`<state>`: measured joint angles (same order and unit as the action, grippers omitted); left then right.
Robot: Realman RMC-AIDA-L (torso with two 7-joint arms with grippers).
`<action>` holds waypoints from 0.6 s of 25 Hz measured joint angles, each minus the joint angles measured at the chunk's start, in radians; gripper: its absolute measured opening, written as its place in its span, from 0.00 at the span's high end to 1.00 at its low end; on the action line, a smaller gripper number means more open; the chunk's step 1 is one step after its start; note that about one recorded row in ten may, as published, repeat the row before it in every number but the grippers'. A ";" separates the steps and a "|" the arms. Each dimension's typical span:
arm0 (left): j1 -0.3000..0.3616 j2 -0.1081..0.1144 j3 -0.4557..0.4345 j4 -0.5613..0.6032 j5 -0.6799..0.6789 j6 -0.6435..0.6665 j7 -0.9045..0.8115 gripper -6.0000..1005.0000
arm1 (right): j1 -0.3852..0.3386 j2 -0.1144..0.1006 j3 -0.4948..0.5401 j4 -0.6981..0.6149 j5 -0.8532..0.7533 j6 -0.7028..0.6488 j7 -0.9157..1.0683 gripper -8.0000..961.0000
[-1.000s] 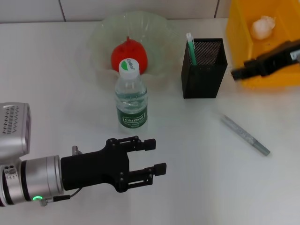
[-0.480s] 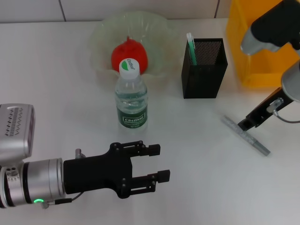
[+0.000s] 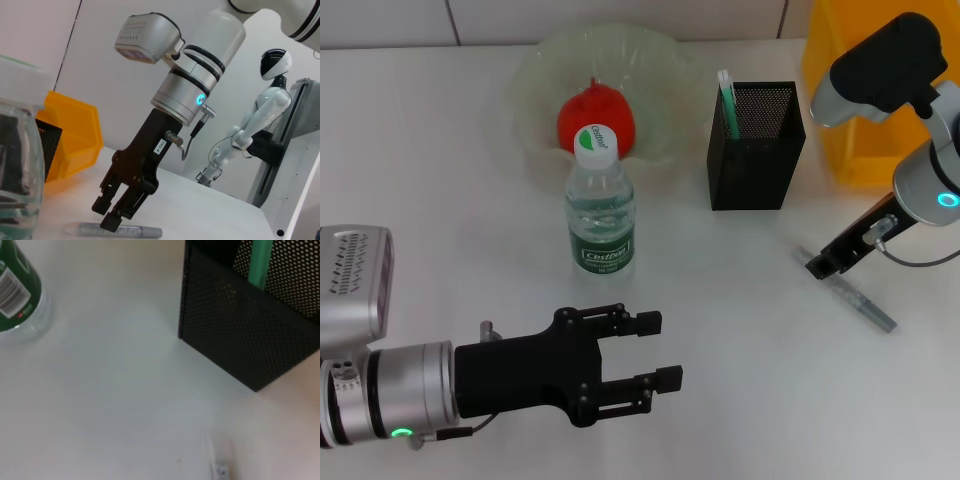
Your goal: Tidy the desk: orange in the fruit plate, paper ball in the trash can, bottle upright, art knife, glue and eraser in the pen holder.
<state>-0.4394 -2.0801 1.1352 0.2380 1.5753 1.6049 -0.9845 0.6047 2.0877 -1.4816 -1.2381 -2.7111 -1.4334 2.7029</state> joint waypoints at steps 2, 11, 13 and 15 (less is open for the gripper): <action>-0.002 0.000 0.000 -0.005 0.000 0.000 0.004 0.34 | 0.002 0.000 -0.013 0.029 0.020 0.033 0.002 0.53; 0.000 0.000 0.000 -0.010 0.000 -0.001 0.009 0.34 | 0.003 0.000 -0.037 0.064 0.038 0.065 0.002 0.57; 0.000 0.000 0.000 -0.013 0.000 -0.001 0.010 0.34 | 0.003 0.000 -0.037 0.064 0.038 0.068 0.003 0.61; -0.001 0.000 0.000 -0.015 0.000 -0.001 0.010 0.34 | -0.002 0.000 -0.038 0.050 0.039 0.069 0.003 0.69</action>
<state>-0.4409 -2.0801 1.1351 0.2227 1.5753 1.6040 -0.9741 0.6027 2.0876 -1.5194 -1.1881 -2.6718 -1.3645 2.7056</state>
